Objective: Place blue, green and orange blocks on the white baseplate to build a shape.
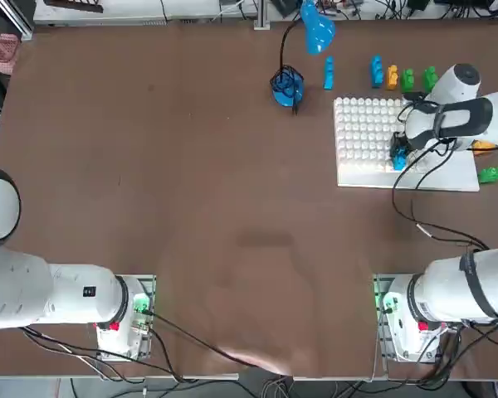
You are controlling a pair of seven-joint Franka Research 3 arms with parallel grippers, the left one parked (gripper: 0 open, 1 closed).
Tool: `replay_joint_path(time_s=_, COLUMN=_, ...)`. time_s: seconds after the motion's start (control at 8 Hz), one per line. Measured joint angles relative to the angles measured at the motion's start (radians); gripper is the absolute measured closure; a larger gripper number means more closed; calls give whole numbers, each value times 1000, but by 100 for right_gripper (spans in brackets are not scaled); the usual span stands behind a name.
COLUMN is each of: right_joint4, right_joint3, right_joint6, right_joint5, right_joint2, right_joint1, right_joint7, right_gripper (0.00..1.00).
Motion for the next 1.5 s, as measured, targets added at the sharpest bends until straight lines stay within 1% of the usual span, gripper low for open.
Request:
replay_joint_path(time_s=0.25, right_joint4=-1, right_joint3=0, right_joint6=3, right_joint5=0, right_joint2=0, right_joint1=0, right_joint7=0, right_gripper=61)
replay_joint_path(time_s=0.38, right_joint4=-2, right_joint3=0, right_joint6=5, right_joint5=0, right_joint2=1, right_joint1=0, right_joint7=0, right_gripper=59)
replay_joint_path(time_s=0.62, right_joint4=-3, right_joint3=0, right_joint6=27, right_joint5=0, right_joint2=16, right_joint1=-1, right_joint7=0, right_gripper=48)
replay_joint_path(time_s=0.75, right_joint4=-2, right_joint3=0, right_joint6=52, right_joint5=0, right_joint2=43, right_joint1=-1, right_joint7=0, right_gripper=31)
replay_joint_path(time_s=0.88, right_joint4=0, right_joint3=0, right_joint6=75, right_joint5=0, right_joint2=72, right_joint1=-1, right_joint7=0, right_gripper=12)
replay_joint_path(time_s=1.0, right_joint4=5, right_joint3=0, right_joint6=87, right_joint5=0, right_joint2=89, right_joint1=-1, right_joint7=0, right_gripper=11)
replay_joint_path(time_s=1.12, right_joint4=8, right_joint3=0, right_joint6=87, right_joint5=0, right_joint2=91, right_joint1=-1, right_joint7=0, right_gripper=7)
replay_joint_path(time_s=1.38, right_joint4=19, right_joint3=0, right_joint6=87, right_joint5=0, right_joint2=80, right_joint1=0, right_joint7=0, right_gripper=1)
replay_joint_path(time_s=1.5, right_joint4=23, right_joint3=2, right_joint6=83, right_joint5=0, right_joint2=65, right_joint1=0, right_joint7=-1, right_gripper=1)
